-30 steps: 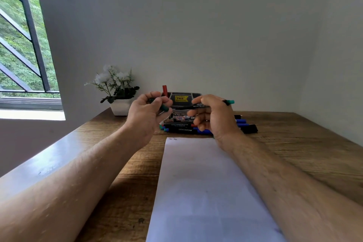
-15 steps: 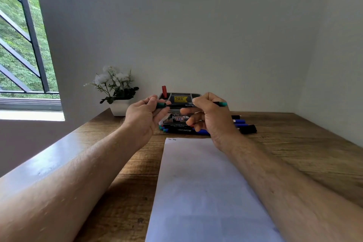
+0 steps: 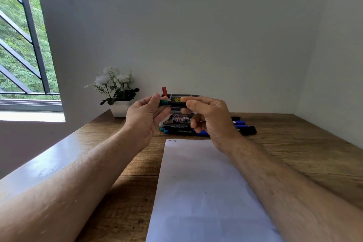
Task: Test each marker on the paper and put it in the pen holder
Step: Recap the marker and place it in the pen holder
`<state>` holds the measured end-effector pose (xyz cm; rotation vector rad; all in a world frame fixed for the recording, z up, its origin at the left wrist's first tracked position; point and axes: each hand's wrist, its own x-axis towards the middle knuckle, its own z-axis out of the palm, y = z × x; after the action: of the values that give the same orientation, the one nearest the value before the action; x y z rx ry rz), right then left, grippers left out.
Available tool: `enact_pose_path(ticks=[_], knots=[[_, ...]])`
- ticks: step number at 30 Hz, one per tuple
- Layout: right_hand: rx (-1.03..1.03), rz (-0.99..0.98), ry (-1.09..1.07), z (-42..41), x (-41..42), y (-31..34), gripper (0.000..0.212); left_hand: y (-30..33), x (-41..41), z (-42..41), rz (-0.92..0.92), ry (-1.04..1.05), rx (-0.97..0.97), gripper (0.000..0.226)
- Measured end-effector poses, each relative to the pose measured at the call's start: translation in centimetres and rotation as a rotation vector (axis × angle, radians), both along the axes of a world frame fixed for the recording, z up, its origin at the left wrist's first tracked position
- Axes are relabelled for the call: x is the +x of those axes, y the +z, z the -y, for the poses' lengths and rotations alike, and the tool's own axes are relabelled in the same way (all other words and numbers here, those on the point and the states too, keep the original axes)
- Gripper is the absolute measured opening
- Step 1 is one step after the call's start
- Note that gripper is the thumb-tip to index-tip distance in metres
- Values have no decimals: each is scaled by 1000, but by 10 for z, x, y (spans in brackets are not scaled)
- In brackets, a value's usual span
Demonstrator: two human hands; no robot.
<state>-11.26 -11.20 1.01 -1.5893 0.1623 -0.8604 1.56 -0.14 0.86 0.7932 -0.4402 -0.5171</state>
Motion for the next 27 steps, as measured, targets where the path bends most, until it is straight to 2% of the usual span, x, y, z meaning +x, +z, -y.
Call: enact_pose_path(ticks=[4,8,13,16,19,24,27], knots=[[-178,-103,-55,-1,0,-2,19,-2,7,-1,31,63,-13,19],[-377,-131,-197,-2,7,-6,11,-3,6,0,51,49,-2,7],[-422,-122,-215,-2,10,-7,2,-7,-2,5,41,106,13,6],[-434,-157,-227,-1,11,-7,3,-9,-7,9,26,146,40,6],[-404,-203,-209,0,10,-7,5,-9,-12,8,38,135,42,17],[-387,-225,-201,1,10,-8,8,-11,-23,13,155,102,108,53],[-435,-256,-202,1,6,-7,10,-11,-18,11,223,101,119,55]])
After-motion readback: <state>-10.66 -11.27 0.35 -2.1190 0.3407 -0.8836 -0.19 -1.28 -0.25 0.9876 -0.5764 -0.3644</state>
